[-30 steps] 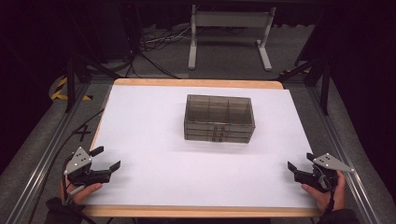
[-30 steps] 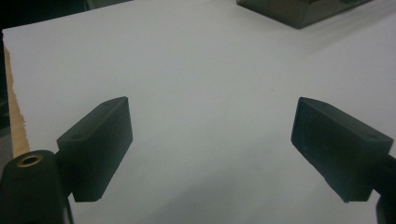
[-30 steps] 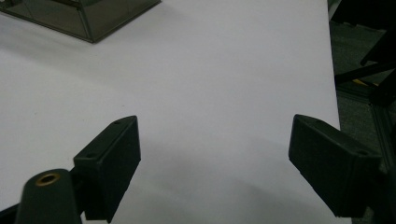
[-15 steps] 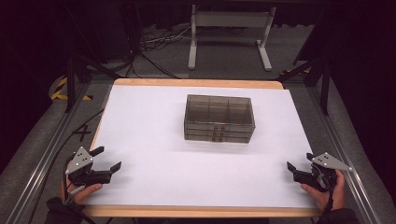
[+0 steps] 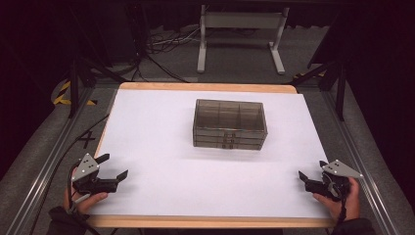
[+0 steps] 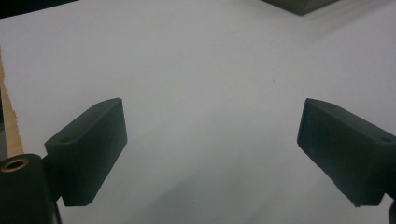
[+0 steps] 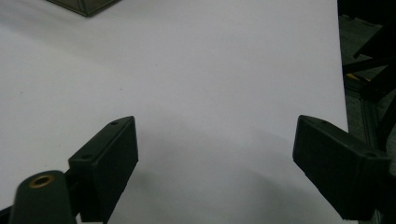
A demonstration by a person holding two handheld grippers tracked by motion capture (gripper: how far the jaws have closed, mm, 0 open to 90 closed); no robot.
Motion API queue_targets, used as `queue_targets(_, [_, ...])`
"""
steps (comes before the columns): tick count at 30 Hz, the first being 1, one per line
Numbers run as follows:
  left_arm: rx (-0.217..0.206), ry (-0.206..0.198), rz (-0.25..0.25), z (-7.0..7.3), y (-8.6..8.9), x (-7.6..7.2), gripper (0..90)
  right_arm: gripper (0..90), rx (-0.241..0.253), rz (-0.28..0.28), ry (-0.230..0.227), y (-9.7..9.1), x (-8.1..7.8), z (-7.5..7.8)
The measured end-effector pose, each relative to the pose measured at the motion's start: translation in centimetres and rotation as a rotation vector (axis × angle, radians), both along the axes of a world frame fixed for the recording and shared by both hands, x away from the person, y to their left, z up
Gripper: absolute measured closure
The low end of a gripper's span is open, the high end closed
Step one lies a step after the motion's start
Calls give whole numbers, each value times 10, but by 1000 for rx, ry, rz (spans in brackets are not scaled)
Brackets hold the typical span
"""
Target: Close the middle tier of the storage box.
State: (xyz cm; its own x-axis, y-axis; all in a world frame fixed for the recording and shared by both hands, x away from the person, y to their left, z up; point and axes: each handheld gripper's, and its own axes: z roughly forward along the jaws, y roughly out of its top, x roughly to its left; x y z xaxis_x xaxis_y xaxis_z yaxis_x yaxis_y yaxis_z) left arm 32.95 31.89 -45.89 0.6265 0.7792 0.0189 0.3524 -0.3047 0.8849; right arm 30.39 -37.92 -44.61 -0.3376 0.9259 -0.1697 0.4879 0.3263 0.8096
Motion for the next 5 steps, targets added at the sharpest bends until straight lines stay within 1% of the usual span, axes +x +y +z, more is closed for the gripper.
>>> queue_targets(2, [2, 6, 2, 0, 0, 0, 87, 147, -6, 0, 3, 1, 0, 0])
queue_targets(5, [9, 7, 6, 0, -1, 1, 87, 146, -3, -3, 6, 0, 0, 0])
